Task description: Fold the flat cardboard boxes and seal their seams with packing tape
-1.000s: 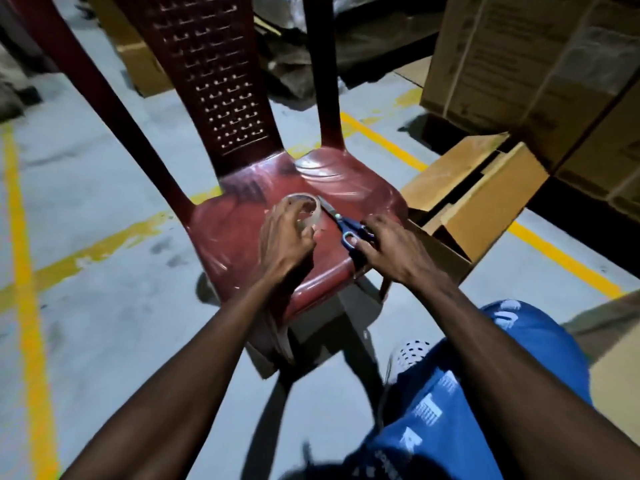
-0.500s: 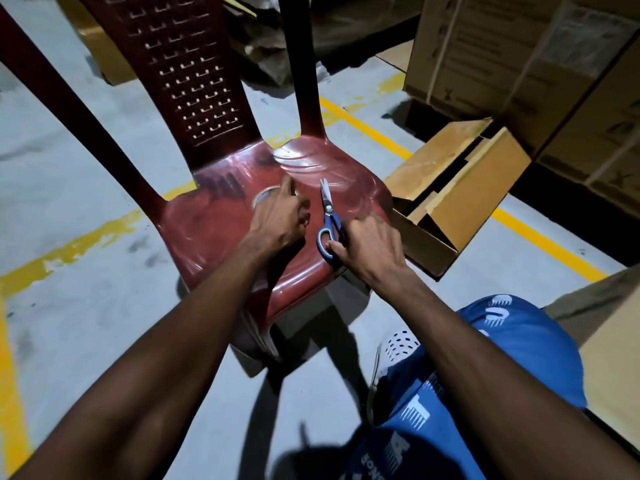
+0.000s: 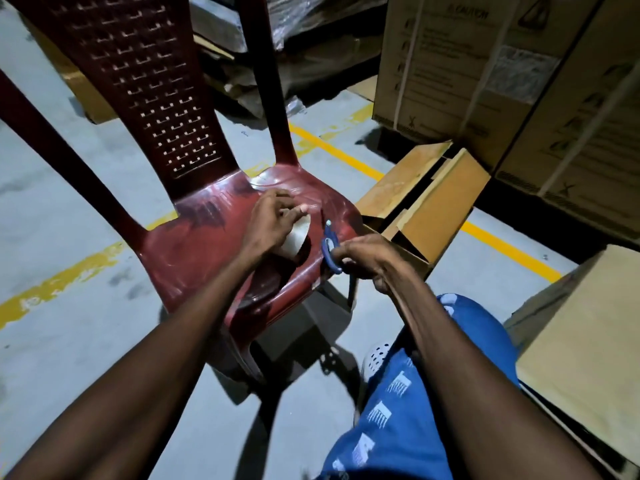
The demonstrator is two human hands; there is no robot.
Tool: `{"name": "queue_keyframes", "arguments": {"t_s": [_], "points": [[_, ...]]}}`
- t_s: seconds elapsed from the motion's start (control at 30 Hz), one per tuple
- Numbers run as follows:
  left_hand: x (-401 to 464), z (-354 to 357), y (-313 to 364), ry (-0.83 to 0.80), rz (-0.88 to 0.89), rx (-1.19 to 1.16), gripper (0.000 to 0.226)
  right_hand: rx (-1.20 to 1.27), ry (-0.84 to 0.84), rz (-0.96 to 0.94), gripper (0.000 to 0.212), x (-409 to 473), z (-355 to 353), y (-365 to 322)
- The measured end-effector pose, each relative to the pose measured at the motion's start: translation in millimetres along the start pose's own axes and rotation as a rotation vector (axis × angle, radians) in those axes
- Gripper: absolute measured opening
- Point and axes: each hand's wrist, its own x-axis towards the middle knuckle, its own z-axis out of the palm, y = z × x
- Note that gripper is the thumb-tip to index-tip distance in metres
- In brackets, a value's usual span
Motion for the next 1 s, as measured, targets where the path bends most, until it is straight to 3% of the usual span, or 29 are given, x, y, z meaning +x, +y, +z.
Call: {"name": "queue_keyframes", "arguments": {"t_s": [0.1,0.17,0.37,0.57,0.73,1.0], "points": [[-1,12,30,-0.024,0.000,-0.246,0.024,0.421,0.150,-0.043,0.013,-16,-31,-4],[-1,27,52,-0.080,-0.037,-0.397,0.027,0.501,0.262,-0.087,0.022,-29,-58,-3],[-5,105,151,-0.252,-0.011,-0.575,0.029,0.424,0.406,-0.197,0.050,-80,-164,16],[-39,181,242,-0.487,0.089,-0.638,0.035,0.381,0.509,-0.273,0.052,-144,-248,45],[-72,256,294,-0.676,0.192,-0.612,0.030,0.292,0.635,-0.166,0.052,-188,-307,97],[-114,332,321,-0.918,0.313,-0.471,0.019,0.435,0.851,-0.063,0.050,-208,-341,186]]}}
